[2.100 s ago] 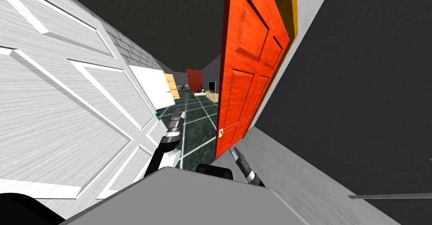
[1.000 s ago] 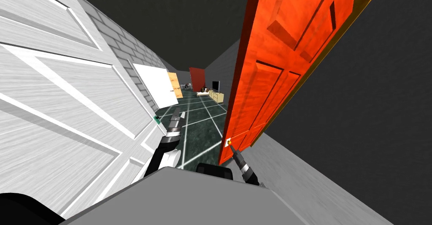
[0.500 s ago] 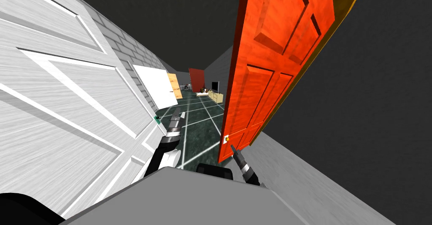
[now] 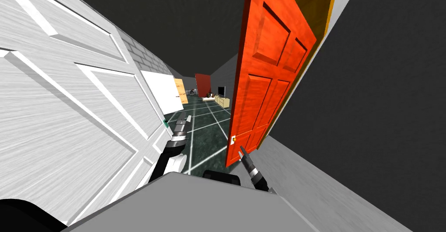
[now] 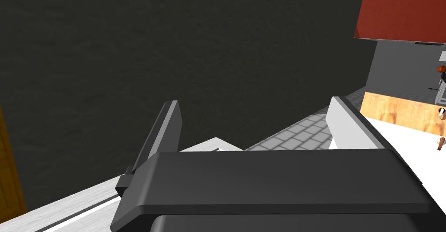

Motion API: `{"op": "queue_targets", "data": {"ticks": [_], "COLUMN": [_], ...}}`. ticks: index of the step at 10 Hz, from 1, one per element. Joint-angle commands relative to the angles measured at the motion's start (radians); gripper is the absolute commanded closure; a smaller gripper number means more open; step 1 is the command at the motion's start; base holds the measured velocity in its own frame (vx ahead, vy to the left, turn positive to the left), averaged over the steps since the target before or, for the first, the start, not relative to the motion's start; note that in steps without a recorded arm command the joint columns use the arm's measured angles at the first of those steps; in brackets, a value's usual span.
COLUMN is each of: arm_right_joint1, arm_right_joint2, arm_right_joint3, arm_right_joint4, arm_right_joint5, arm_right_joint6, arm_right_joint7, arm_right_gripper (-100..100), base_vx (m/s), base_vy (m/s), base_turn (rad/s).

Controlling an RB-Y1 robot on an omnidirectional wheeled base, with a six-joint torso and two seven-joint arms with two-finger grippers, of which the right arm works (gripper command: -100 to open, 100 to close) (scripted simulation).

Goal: Push the door open

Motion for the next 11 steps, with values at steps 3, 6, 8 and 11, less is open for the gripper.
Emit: {"op": "queue_targets", "data": {"ticks": [3,6,8,11], "arm_right_joint1": [-0.029,-0.035,-0.035,-0.035], "arm_right_joint2": [0.023,0.027,0.027,0.027], "arm_right_joint3": [-0.005,-0.005,-0.005,-0.005], "arm_right_joint4": [0.011,0.015,0.015,0.015], "arm_right_joint5": [-0.008,-0.009,-0.009,-0.009], "arm_right_joint6": [0.032,0.034,0.034,0.034], "arm_right_joint7": [0.011,0.013,0.013,0.013], "arm_right_gripper": [-100,100,100,100], "base_vx": [0.179,0.092,-0.027,-0.007], "base_vy": [0.070,0.032,-0.011,-0.003], "base_turn": [0.045,0.021,0.010,-0.005]}}
